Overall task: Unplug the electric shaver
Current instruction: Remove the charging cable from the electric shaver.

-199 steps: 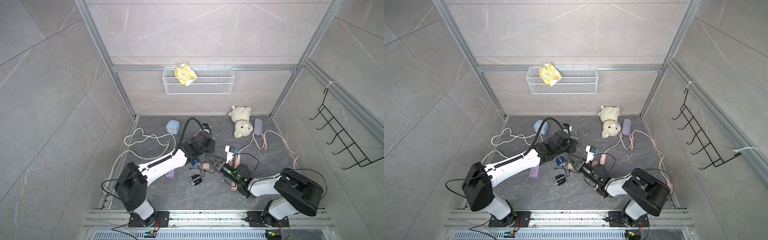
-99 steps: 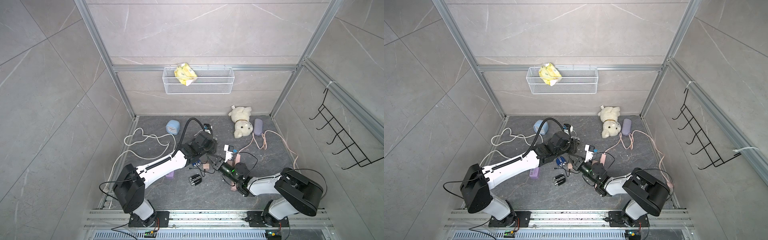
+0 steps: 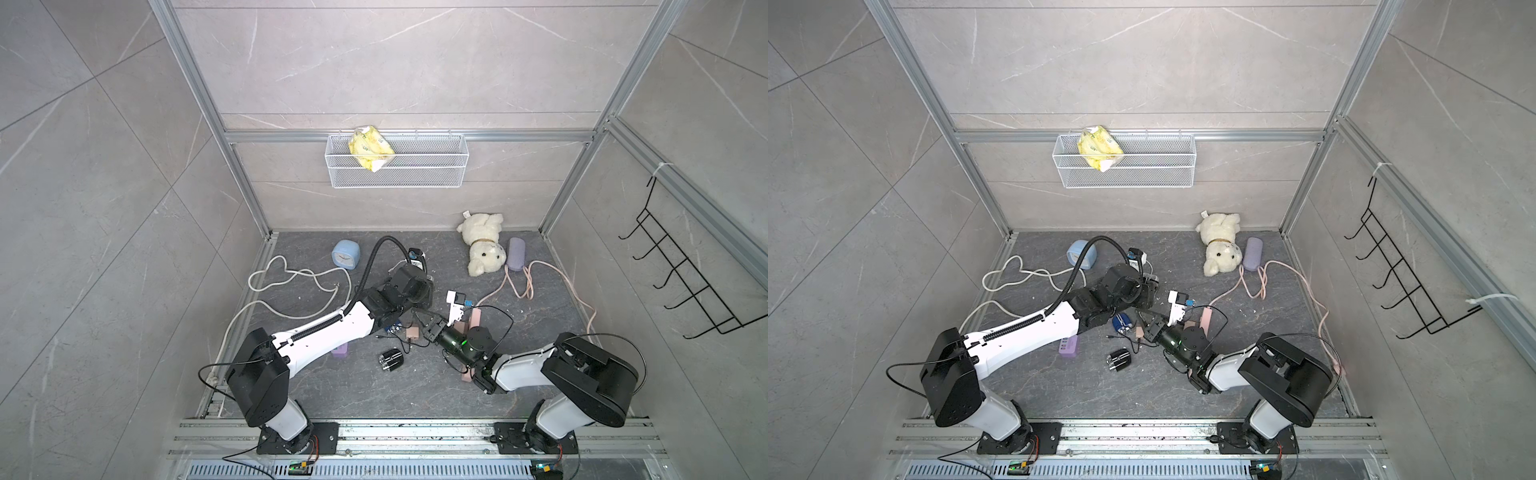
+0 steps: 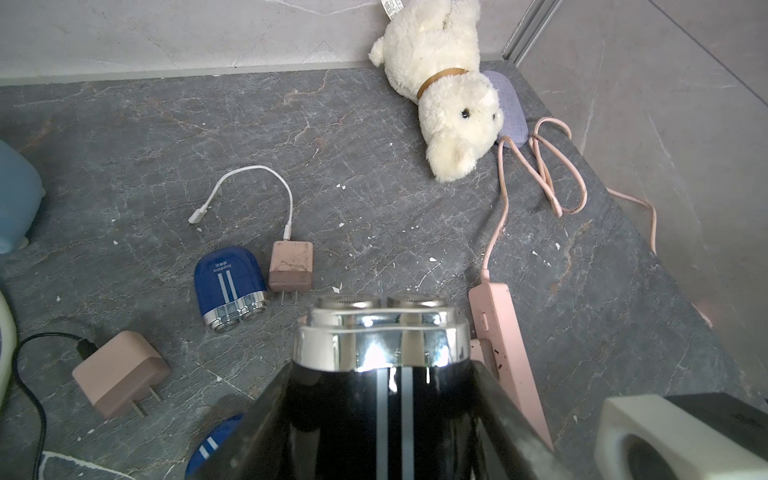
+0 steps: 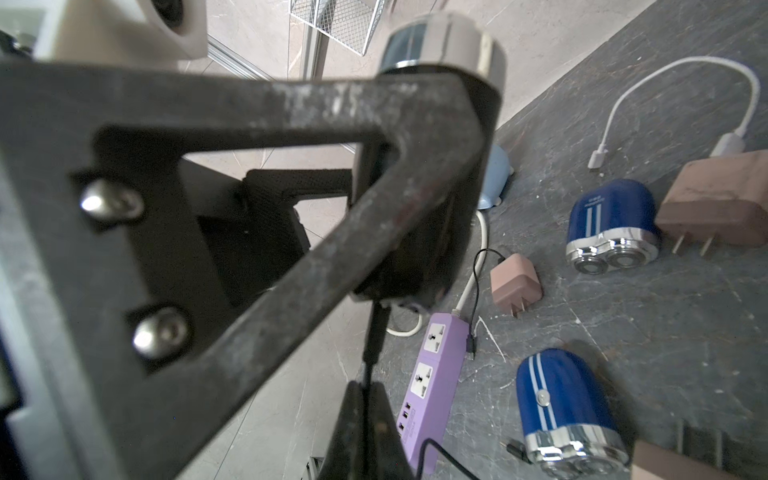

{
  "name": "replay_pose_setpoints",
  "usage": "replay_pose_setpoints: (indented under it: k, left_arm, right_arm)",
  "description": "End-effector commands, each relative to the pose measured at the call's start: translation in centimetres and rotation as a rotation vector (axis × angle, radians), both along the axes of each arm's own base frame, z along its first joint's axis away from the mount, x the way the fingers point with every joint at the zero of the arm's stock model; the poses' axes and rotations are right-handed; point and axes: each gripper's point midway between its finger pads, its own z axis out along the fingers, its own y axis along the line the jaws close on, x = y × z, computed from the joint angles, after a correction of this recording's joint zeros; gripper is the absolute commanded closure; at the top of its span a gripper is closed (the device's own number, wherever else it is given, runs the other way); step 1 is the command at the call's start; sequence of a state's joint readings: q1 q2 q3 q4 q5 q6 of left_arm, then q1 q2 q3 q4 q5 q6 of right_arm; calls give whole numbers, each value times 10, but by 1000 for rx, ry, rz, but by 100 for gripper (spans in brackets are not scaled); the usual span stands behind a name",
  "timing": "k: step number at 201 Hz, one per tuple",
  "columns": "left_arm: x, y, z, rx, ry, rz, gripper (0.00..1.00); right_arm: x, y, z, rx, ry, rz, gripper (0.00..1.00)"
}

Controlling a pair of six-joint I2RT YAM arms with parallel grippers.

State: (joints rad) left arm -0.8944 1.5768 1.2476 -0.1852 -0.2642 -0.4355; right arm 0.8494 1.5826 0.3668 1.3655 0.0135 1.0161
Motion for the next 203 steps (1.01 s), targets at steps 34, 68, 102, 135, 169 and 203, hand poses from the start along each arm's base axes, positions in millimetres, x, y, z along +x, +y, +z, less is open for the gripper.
replay_pose_setpoints:
  k: [34,68,102,135,169,203]
  left_arm:
    - [23,-5,55,-74,-147,16,95]
    - [28,-2,54,-84,-143,23,100]
    - [35,6,56,-84,-147,39,100]
    - [46,14,59,-85,-153,52,100]
    - [58,19,63,-83,-163,55,100]
    - [57,24,67,-74,-161,53,100]
  right_arm:
    - [-26,27,-15,-79,0,103,100]
    - [-33,34,-21,-107,1,120,100]
    - [-40,43,-28,-126,11,142,100]
    - [-53,54,-41,-157,18,178,100]
    - [-67,63,-48,-199,17,212,100]
    - [-68,46,-46,-237,26,166,100]
